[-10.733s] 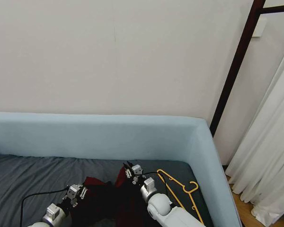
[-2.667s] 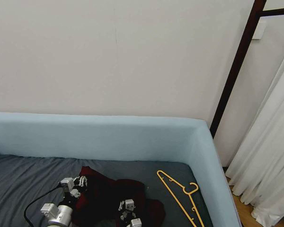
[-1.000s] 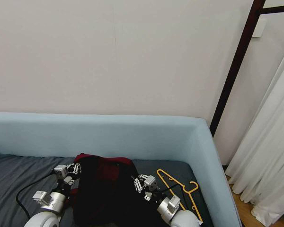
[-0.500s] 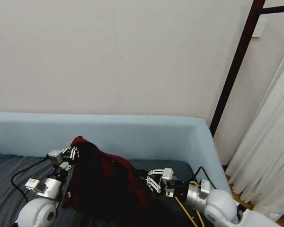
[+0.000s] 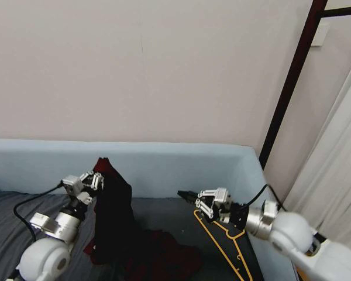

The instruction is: Pick up the clothes from the sofa and hang them on the clothes hanger.

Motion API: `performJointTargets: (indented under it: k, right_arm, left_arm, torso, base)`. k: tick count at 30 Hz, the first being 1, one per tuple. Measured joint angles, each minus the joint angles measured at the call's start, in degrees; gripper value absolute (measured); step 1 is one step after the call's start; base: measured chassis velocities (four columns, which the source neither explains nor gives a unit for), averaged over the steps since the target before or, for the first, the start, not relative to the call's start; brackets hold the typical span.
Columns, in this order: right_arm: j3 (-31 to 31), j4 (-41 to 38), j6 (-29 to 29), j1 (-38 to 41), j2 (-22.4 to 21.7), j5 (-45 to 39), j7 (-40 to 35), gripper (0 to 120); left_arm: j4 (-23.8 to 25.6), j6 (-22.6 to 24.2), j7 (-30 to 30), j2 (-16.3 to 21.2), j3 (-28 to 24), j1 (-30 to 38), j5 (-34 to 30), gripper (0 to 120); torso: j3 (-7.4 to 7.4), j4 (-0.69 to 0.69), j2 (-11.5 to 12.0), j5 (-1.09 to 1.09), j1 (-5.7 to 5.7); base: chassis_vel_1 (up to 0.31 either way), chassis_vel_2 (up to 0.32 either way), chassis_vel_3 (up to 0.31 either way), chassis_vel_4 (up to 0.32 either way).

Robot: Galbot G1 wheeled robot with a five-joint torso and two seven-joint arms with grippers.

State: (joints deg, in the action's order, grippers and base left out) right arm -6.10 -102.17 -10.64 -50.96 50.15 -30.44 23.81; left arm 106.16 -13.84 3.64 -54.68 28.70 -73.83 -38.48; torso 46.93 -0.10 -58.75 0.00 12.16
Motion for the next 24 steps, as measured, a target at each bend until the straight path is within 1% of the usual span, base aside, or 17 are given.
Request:
performJointTargets:
  k: [1, 3, 4, 5, 7, 8, 9, 11, 12, 14, 15, 19, 20, 21, 24]
  right_arm:
    - [-0.7, 2.9, -1.2, -1.0, 3.2, 1.8, -1.6, 0]
    - [-1.8, 8.8, -3.5, -2.7, 9.1, 5.3, -5.0, 0]
    - [-2.2, 11.0, -4.3, -3.4, 11.6, 6.6, -6.4, 2]
    - [-2.2, 11.0, -4.3, -3.4, 11.6, 6.6, -6.4, 2]
    - [-3.4, 14.2, -5.0, -4.9, 15.9, 8.9, -10.2, 14]
    - [-4.1, 15.0, -4.9, -5.6, 17.4, 9.6, -11.8, 17]
    - [-4.1, 15.0, -4.9, -5.6, 17.4, 9.6, -11.8, 17]
    - [-5.5, 16.9, -4.8, -6.5, 20.4, 10.9, -14.6, 29]
    - [-6.2, 18.3, -4.8, -6.8, 21.8, 11.9, -16.0, 32]
    - [-7.9, 21.1, -4.2, -7.1, 24.5, 14.2, -19.6, 40]
    - [-7.9, 21.1, -4.2, -7.1, 24.5, 14.2, -19.6, 40]
    - [-10.9, 25.8, -1.1, -7.3, 28.5, 16.0, -25.3, 59]
    - [-10.9, 25.8, -1.1, -7.3, 28.5, 16.0, -25.3, 59]
    - [-11.4, 27.1, -0.6, -7.3, 29.8, 16.0, -26.2, 62]
    - [-10.9, 31.4, -0.2, -7.2, 33.0, 15.5, -26.9, 77]
  left_arm:
    - [-2.0, 0.7, -0.6, -0.7, -0.2, -0.2, 1.0, 0]
    - [-6.9, 1.4, -1.6, -2.1, -0.4, -0.2, 3.3, 0]
    - [-9.5, 1.5, -1.9, -2.7, -0.5, 0.1, 4.2, 0]
    - [-9.5, 1.5, -1.9, -2.7, -0.5, 0.1, 4.2, 0]
    - [-15.0, 1.4, -2.4, -4.1, -0.6, 1.0, 5.0, 0]
    - [-16.9, 1.4, -2.5, -4.8, -0.7, 1.4, 5.0, 0]
    - [-16.9, 1.4, -2.5, -4.8, -0.7, 1.4, 5.0, 0]
    - [-20.1, 0.9, -2.7, -6.4, -0.7, 2.1, 5.1, 0]
    - [-21.0, 0.7, -2.7, -7.0, -0.7, 2.2, 5.0, 0]
    - [-22.0, 0.5, -2.8, -8.0, -0.7, 2.4, 5.0, 0]
    - [-22.0, 0.5, -2.8, -8.0, -0.7, 2.4, 5.0, 0]
    - [-21.4, 0.4, -2.8, -8.6, -0.7, 2.5, 4.8, 0]
    - [-21.4, 0.4, -2.8, -8.6, -0.7, 2.5, 4.8, 0]
    - [-20.9, 0.4, -2.8, -8.6, -0.6, 2.5, 4.7, 0]
    - [-19.1, 0.4, -2.8, -8.4, -0.4, 2.1, 4.3, 0]
  torso:
    - [0.0, 0.01, 0.0, 0.03, 0.0]
    - [0.0, 0.06, 0.0, -0.03, -0.01]
    - [0.0, 0.05, 0.0, -0.01, 0.0]
    - [0.0, 0.05, 0.0, -0.01, 0.0]
    - [0.0, 0.04, 0.0, -0.03, 0.0]
    - [0.0, 0.02, 0.0, -0.04, 0.0]
    - [0.0, 0.02, 0.0, -0.04, 0.0]
    - [0.0, 0.01, 0.0, -0.03, -0.01]
    - [0.0, 0.02, 0.0, -0.03, -0.01]
    - [0.0, 0.02, 0.0, -0.03, 0.0]
    - [0.0, 0.02, 0.0, -0.03, 0.0]
    - [0.0, 0.02, 0.0, -0.03, -0.01]
    - [0.0, 0.02, 0.0, -0.03, -0.01]
    - [0.0, 0.02, 0.0, -0.01, -0.01]
    - [0.0, 0.02, 0.0, -0.02, 0.0]
  base:
    - [0.0, 0.0, 0.0, 0.0]
    - [0.0, 0.0, 0.0, 0.0]
    - [0.0, 0.0, 0.0, 0.0]
    - [0.0, 0.0, 0.0, 0.0]
    - [0.0, 0.0, 0.0, 0.0]
    - [0.0, 0.0, 0.0, 0.0]
    - [0.0, 0.0, 0.0, 0.0]
    - [0.0, 0.0, 0.0, 0.0]
    - [0.0, 0.0, 0.0, 0.0]
    - [0.0, 0.0, 0.0, 0.0]
    - [0.0, 0.0, 0.0, 0.0]
    - [0.0, 0.0, 0.0, 0.0]
    - [0.0, 0.0, 0.0, 0.0]
    - [0.0, 0.0, 0.0, 0.0]
    - [0.0, 0.0, 0.0, 0.0]
